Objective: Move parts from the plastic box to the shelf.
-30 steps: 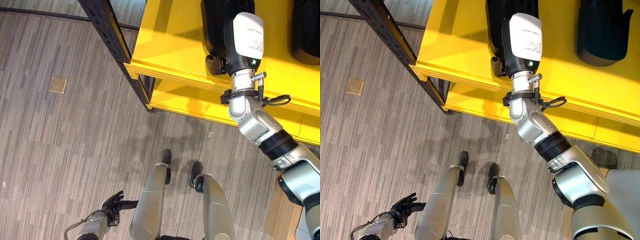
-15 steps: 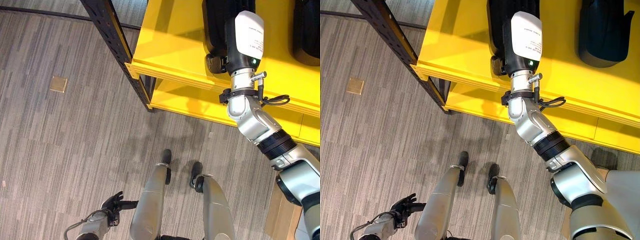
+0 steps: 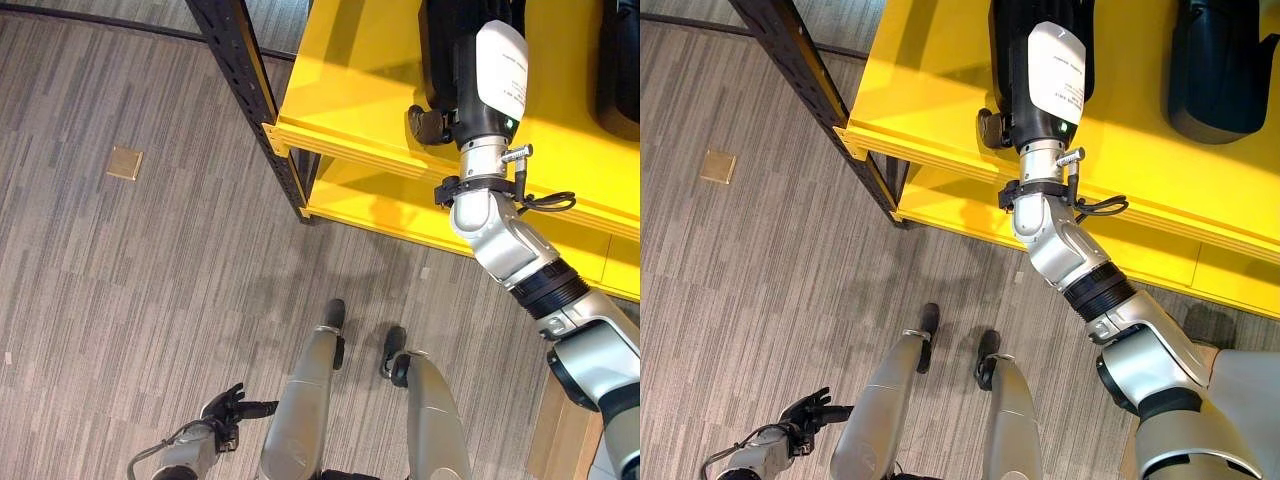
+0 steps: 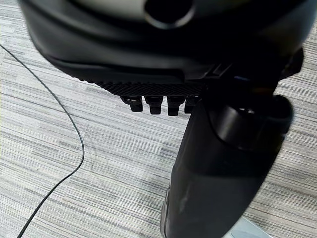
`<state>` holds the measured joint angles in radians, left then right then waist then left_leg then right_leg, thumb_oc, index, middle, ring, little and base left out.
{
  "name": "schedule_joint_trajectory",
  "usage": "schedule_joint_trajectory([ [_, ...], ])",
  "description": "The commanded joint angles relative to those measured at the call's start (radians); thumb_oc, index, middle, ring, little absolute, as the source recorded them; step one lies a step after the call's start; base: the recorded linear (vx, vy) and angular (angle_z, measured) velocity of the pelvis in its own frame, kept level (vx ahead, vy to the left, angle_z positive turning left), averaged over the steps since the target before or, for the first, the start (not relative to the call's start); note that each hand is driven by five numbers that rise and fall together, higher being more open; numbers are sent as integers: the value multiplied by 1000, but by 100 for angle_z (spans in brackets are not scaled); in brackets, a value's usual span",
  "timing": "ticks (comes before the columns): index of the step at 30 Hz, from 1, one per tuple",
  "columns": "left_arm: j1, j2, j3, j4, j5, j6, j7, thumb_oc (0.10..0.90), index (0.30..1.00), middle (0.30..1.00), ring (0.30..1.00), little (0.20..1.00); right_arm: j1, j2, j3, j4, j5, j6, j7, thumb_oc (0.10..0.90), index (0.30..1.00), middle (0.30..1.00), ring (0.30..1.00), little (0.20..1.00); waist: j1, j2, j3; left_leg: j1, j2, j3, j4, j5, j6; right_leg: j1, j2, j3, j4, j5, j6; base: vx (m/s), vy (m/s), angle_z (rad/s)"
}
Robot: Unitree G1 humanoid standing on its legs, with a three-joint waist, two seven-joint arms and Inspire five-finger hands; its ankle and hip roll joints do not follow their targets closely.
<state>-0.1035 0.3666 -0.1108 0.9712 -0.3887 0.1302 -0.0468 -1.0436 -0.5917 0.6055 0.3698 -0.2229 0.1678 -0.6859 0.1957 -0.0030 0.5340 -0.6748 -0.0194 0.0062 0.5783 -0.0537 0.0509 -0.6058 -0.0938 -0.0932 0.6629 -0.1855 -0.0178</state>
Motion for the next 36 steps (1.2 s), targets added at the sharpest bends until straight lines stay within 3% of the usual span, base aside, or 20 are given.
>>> schedule_joint_trajectory([
  [1,60,24,17,14,-15,10,20,900,1000,1000,1000,1000,-177,-17,-84,-5,-20,-67,-77,900,1000,1000,1000,1000,27,-3,-14,80,-27,-31,27,-200,41,93,-5,-23,-71,-25,19,0,0,0],
  [14,57,29,15,8,-18,23,23,900,1000,1000,1000,1000,-186,-16,-99,1,30,-51,-104,900,1000,1000,1000,1000,32,-12,-14,92,-30,-35,9,-196,44,108,-4,-25,-83,-21,25,0,-2,0],
  [22,52,15,-2,2,-48,19,47,900,1000,1000,1000,1000,-144,21,-137,8,287,-113,-76,900,1000,1000,1000,1000,18,-11,-14,85,-28,-30,12,-201,44,96,2,-13,-83,-22,23,-4,1,0],
  [26,50,6,-15,-8,-66,27,57,900,1000,1000,1000,1000,-111,65,-172,10,515,-168,-13,900,1000,1000,1000,1000,11,-3,-14,85,-31,-27,11,-200,44,91,2,-5,-83,-22,21,-6,18,-3],
  [36,45,-4,-31,-24,-69,50,63,900,1000,1000,1000,1000,-65,134,-219,33,670,-201,71,900,1000,1000,1000,1000,6,7,-14,82,-34,-24,16,-199,45,86,2,1,-73,-27,15,0,0,0],
])
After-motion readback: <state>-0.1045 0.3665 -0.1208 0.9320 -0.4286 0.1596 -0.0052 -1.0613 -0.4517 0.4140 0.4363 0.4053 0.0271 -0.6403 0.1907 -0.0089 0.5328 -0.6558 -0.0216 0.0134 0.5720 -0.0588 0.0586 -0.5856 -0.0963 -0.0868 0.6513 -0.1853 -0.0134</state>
